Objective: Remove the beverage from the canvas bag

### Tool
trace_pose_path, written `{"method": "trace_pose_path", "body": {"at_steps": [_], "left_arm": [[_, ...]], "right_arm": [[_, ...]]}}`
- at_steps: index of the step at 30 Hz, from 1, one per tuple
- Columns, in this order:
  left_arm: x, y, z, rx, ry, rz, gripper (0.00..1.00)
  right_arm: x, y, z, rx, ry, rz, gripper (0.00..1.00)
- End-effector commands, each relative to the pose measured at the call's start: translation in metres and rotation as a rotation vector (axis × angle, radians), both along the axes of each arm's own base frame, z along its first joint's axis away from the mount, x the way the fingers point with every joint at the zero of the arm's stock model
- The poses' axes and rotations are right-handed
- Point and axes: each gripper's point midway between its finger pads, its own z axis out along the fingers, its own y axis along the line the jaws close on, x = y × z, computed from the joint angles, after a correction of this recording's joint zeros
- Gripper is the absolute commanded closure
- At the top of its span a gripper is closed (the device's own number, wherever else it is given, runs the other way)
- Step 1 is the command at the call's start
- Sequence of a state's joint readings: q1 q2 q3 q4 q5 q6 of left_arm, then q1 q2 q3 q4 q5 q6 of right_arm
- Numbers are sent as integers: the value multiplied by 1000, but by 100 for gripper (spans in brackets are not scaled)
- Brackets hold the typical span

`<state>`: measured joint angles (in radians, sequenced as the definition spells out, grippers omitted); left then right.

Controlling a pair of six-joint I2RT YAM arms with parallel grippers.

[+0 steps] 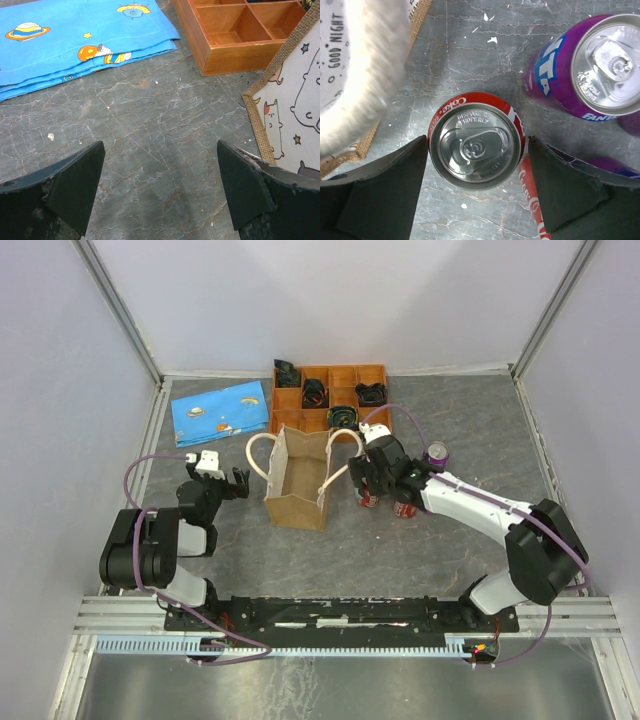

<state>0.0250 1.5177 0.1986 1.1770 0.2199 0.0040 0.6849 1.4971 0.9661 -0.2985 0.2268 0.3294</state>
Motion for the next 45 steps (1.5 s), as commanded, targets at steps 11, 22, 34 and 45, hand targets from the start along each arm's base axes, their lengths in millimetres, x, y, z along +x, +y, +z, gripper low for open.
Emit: {"method": "trace_pose_path", "body": {"at_steps": [11, 22, 34, 45], "left_arm": [[4, 1, 16, 47, -70, -16, 1], [5, 1, 16, 47, -71, -16, 1], [4, 1, 16, 47, -71, -17, 1], [4, 1, 16, 47, -70, -16, 1]], "right_arm": [[7, -8, 70, 23, -137, -24, 1], [3, -95, 183, -27, -477, -289, 1], [8, -238, 200, -33, -540, -760, 1], [2, -357, 142, 103, -356, -1141, 1]]}}
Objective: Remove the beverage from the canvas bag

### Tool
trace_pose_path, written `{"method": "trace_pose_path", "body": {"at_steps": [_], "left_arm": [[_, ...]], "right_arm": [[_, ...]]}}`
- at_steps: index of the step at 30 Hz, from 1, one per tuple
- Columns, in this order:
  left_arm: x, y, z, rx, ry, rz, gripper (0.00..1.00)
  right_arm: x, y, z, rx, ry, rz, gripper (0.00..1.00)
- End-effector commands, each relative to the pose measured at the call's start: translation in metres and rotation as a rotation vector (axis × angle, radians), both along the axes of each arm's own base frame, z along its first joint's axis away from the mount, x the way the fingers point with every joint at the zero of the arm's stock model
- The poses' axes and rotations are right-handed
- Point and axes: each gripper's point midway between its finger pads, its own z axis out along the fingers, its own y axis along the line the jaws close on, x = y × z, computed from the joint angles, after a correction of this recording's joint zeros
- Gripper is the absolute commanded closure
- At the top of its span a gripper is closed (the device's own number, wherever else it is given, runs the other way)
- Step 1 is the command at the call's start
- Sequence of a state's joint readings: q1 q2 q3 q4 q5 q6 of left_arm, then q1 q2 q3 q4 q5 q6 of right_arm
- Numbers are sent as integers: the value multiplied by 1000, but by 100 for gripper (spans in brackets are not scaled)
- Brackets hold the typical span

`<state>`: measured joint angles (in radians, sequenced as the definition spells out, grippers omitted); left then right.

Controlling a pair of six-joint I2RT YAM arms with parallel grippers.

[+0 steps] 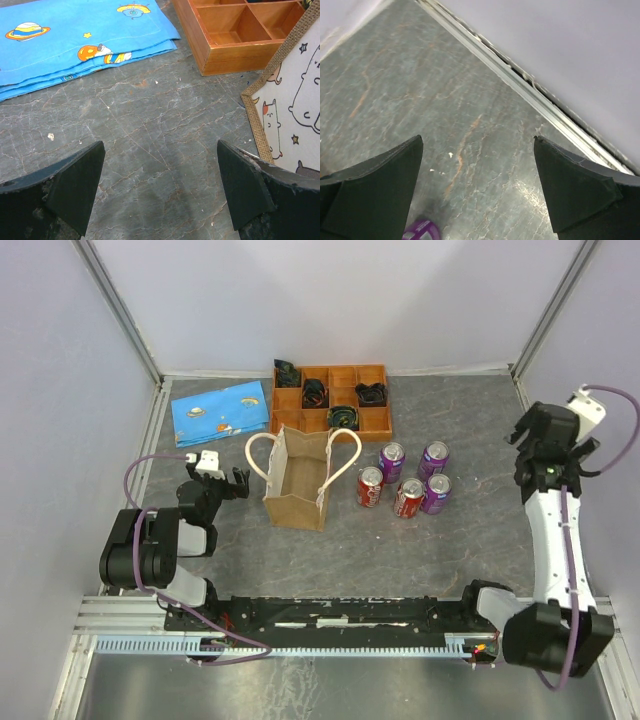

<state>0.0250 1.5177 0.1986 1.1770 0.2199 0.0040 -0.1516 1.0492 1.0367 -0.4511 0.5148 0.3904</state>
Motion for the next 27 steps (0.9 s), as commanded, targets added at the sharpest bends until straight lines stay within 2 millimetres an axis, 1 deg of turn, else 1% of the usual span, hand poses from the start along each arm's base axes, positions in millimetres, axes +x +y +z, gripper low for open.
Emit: {"method": "trace_pose_path", "body": {"at_steps": [1, 3, 8, 14, 17, 27], "left_arm": [[4, 1, 16, 47, -71, -16, 1], [4, 1, 16, 47, -70, -15, 1], [4, 1, 16, 47, -71, -17, 1], [4, 1, 15, 47, -70, -16, 1], [4, 1, 16, 47, -71, -15, 1], [4, 1, 16, 47, -71, -16, 1]], "right_arm": [[5, -21, -26, 157, -7, -29, 1], [7, -25, -31, 163, 8, -28, 1], [14, -22, -45, 184, 55, 9, 1], [11, -25, -55, 206, 90, -43, 1], [8, -29, -57, 196, 108, -81, 1], [5, -33, -55, 152, 113, -136, 1]]}}
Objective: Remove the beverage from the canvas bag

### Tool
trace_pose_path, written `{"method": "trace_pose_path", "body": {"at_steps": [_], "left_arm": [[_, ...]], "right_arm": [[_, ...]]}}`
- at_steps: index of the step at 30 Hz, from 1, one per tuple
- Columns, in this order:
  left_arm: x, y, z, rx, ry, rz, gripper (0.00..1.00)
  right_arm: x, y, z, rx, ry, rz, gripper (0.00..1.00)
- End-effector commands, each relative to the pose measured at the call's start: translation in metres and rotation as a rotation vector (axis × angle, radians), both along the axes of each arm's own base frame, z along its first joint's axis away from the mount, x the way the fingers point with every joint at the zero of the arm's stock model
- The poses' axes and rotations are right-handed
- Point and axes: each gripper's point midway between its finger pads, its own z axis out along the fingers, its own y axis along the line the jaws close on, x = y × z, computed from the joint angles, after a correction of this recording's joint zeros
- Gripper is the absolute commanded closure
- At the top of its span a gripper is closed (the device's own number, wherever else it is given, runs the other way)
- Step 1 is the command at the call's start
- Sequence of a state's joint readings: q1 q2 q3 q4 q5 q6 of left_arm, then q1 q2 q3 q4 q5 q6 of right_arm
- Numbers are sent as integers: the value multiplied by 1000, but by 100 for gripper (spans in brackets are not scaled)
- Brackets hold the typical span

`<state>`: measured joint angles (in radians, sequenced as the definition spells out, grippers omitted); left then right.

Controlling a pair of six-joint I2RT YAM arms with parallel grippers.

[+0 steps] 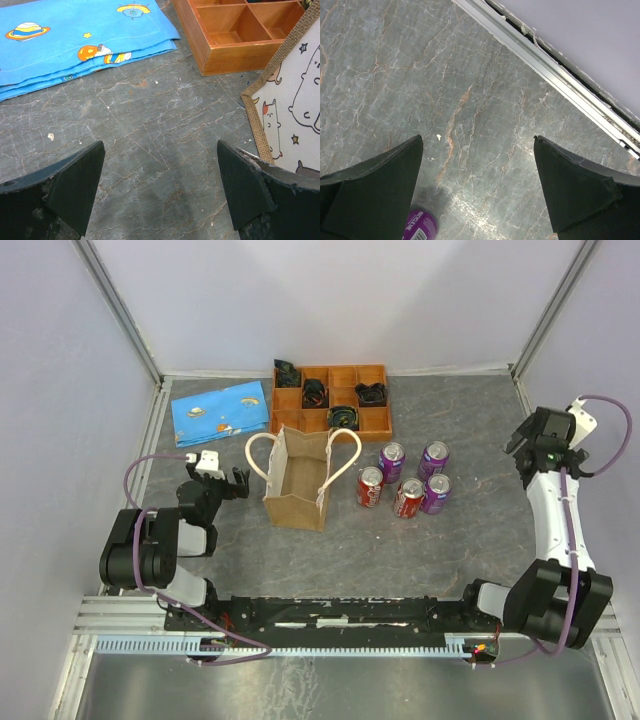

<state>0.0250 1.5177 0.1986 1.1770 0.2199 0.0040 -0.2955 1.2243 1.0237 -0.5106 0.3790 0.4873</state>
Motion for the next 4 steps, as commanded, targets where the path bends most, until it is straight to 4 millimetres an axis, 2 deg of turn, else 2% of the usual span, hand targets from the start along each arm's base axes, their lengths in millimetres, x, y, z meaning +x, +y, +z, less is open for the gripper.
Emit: {"method": "trace_pose_path", "body": {"at_steps": [1, 4], "left_arm": [[4, 1, 16, 47, -70, -16, 1], [4, 1, 16, 47, -72, -16, 1]], "right_arm": [[2, -10, 20, -46, -40, -60, 1], [5, -7, 20, -40, -47, -46, 1]]}}
